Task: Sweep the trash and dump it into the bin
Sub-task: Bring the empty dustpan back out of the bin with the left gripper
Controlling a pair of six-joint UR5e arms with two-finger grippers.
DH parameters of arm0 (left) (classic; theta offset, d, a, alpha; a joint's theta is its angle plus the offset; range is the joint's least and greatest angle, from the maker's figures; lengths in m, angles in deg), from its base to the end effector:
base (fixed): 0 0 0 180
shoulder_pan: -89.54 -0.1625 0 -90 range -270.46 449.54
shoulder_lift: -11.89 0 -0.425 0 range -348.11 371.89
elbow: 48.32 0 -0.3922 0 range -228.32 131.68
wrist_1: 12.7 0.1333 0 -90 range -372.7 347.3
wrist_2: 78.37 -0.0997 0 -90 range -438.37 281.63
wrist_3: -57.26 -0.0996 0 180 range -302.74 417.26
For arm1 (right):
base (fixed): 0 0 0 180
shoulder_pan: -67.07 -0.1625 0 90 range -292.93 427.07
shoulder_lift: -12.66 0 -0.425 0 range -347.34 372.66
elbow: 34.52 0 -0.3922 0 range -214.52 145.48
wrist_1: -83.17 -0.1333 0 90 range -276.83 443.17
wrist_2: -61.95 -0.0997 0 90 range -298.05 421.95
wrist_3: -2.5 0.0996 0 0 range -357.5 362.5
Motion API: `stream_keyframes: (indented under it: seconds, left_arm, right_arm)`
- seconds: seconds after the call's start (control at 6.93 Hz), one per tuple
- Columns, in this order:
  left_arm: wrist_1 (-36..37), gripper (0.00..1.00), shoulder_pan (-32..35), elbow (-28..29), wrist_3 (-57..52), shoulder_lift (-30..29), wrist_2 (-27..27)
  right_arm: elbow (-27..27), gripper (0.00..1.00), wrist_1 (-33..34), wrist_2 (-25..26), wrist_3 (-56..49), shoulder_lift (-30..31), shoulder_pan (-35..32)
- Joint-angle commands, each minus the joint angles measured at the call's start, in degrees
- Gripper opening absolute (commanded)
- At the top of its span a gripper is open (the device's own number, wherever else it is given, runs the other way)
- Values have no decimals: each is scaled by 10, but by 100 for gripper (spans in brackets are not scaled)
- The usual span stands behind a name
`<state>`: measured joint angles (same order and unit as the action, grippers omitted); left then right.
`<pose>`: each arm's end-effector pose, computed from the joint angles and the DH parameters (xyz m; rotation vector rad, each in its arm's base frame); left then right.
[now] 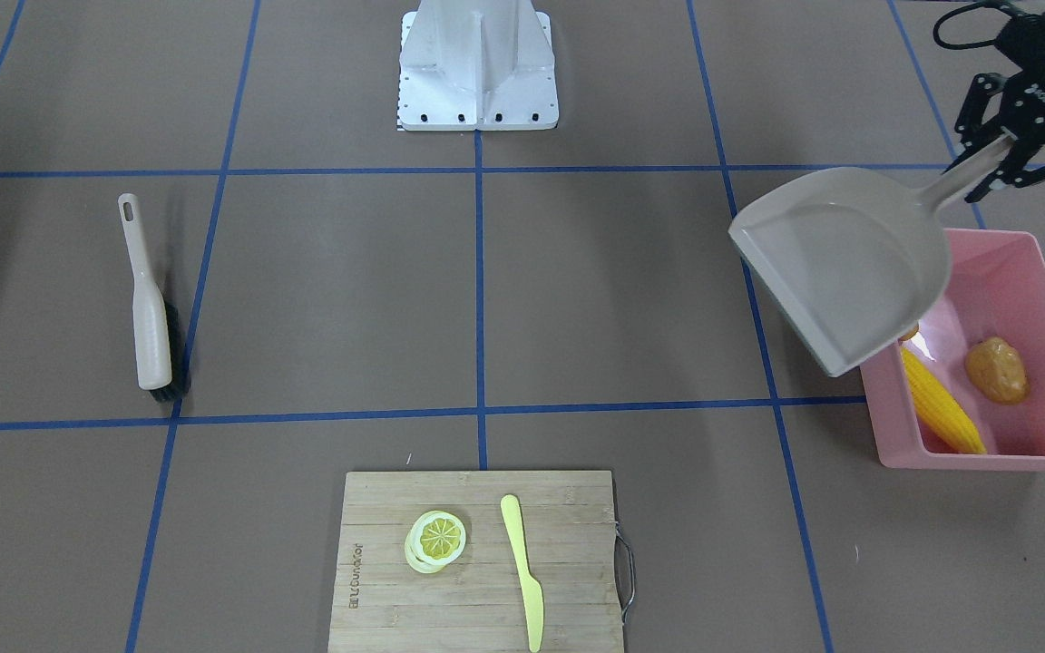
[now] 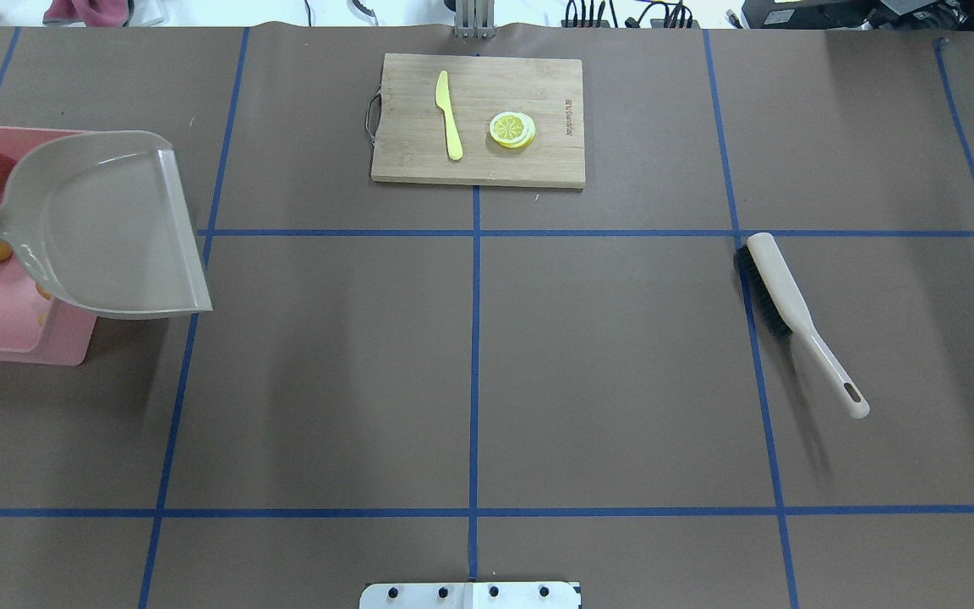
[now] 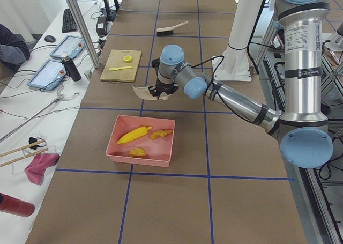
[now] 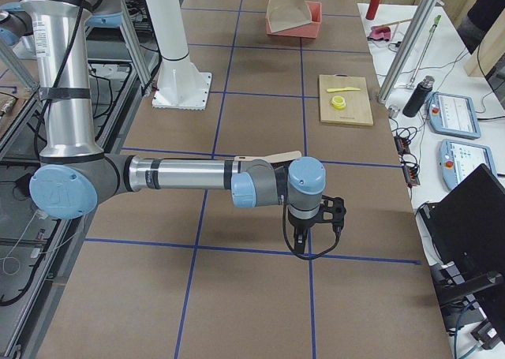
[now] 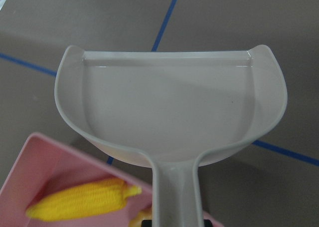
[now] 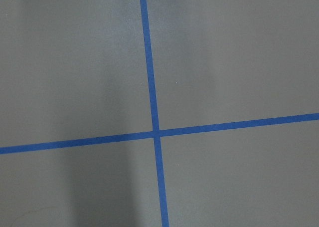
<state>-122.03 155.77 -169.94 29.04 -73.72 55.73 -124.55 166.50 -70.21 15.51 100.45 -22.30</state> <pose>0.1175 -0.4254 0.3836 0.8451 0.7359 1.1282 0.0607 -0.5189 0.6294 0.0602 -0.7474 0.1487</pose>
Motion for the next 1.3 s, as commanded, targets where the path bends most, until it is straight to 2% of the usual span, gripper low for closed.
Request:
stream_keyframes:
  seconds: [0.0, 0.29, 0.72, 1.15]
  left_arm:
    - [-53, 0, -114, 20, -2, -47, -60]
    - [-70, 0, -166, 82, 1, -123, -67]
    - [-69, 0, -202, 165, 20, -209, -64]
    - [-69, 0, -227, 181, 74, -227, -43]
  right_arm:
    - [-21, 100, 2, 8, 1, 4, -1]
    - [-37, 100, 9, 2, 1, 11, -2]
    - [-39, 100, 37, -17, 2, 8, -5]
    - [-41, 100, 41, -14, 3, 9, -4]
